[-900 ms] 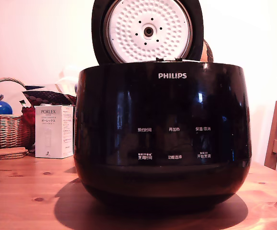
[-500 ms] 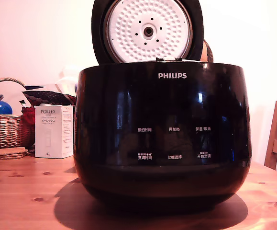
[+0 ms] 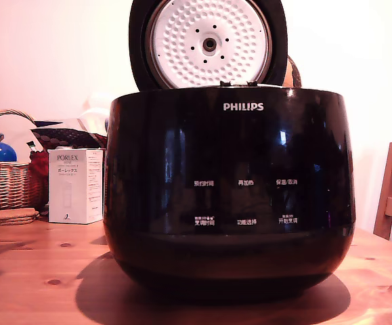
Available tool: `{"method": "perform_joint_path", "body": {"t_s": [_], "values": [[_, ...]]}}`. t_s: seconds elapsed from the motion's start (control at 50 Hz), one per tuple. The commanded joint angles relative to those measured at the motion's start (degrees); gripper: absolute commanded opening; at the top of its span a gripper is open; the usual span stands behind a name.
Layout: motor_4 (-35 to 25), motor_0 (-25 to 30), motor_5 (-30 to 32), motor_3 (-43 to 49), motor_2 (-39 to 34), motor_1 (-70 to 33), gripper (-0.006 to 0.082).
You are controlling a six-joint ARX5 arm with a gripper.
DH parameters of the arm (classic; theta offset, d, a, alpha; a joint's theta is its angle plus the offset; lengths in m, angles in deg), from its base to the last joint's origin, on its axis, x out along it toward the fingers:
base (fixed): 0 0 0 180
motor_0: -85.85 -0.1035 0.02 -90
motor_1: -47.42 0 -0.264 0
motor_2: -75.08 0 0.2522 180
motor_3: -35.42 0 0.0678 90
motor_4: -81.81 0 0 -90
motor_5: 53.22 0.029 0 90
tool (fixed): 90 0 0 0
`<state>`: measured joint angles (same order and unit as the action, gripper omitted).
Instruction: Close the rice cooker by pressing the lid down with medium force
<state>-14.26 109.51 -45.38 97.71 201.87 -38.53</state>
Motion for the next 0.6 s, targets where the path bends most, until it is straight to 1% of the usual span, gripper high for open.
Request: {"method": "perform_joint_path", "body": {"t_s": [0.0,0.36,0.38,0.48,0.52,0.54,0.56,0.58], "values": [[-2.27,-0.57,0.09,-1.29,-0.04,-3.13,-0.0023],[-13.40,-0.68,-1.95,-6.16,-0.04,-12.07,-0.0023],[-14.16,-0.68,-3.37,-6.29,-0.04,-12.37,-0.0023],[-16.41,-0.66,-3.65,-6.36,-0.04,-13.55,-0.0023],[-17.90,-0.66,-4.70,-6.32,-0.04,-13.79,-0.0023],[-24.02,-0.63,-6.01,-3.45,-0.02,-13.79,-0.0023],[-24.02,-0.61,-6.01,-2.80,-0.02,-13.79,-0.0023],[-26.80,-0.61,-6.36,-2.08,-0.02,-13.79,-0.0023]]}}
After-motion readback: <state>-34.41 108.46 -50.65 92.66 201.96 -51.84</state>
